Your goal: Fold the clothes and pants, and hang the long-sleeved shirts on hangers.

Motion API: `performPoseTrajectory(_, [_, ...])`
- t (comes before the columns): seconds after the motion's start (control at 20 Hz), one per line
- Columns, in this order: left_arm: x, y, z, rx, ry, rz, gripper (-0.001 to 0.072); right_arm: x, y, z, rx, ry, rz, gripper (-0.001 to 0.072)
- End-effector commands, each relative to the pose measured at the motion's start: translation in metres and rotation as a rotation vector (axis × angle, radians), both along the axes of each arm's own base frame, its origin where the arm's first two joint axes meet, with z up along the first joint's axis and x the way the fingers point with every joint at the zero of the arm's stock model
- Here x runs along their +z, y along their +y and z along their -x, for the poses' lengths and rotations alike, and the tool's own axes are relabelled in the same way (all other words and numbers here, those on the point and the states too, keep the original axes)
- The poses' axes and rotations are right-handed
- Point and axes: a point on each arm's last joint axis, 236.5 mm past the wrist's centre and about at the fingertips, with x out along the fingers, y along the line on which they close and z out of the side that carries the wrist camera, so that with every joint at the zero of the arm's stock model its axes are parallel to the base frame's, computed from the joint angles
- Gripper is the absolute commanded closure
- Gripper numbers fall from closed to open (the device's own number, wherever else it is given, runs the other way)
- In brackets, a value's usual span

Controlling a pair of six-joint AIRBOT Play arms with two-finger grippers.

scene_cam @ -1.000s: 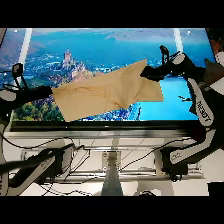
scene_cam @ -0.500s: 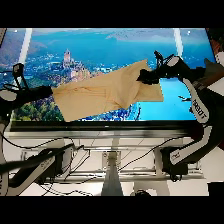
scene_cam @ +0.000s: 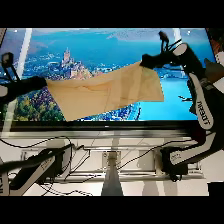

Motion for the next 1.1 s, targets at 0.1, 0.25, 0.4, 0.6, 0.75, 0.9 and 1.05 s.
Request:
performPoseTrajectory(0.1, [0.224,0.021,-0.001,0.104,-0.558,-0.155,0.0697,0.246,-0.007,0.031,0.034,-0.557,0.067,0.0698])
performPoseTrajectory(0.25, [0.353,0.034,0.065,0.254,-0.962,-0.232,0.0697,0.382,-0.011,0.109,0.017,-0.860,0.069,0.0698])
performPoseTrajectory(0.4, [0.434,0.032,0.156,0.364,-1.271,-0.270,0.0697,0.474,-0.015,0.207,0.007,-1.100,0.064,0.0698])
performPoseTrajectory(0.6, [0.469,0.013,0.236,0.385,-1.448,-0.286,0.0697,0.525,-0.022,0.306,-0.014,-1.289,0.077,0.0698])
performPoseTrajectory(0.75, [0.472,0.010,0.246,0.384,-1.465,-0.292,0.0699,0.531,-0.040,0.327,-0.074,-1.334,0.174,0.0699])
performPoseTrajectory(0.9, [0.445,0.020,0.189,0.355,-1.325,-0.281,0.0700,0.501,-0.057,0.286,-0.114,-1.218,0.278,0.0699])
performPoseTrajectory(1.05, [0.361,0.027,0.082,0.248,-0.985,-0.225,0.0701,0.420,-0.050,0.207,-0.077,-0.905,0.231,0.0699])
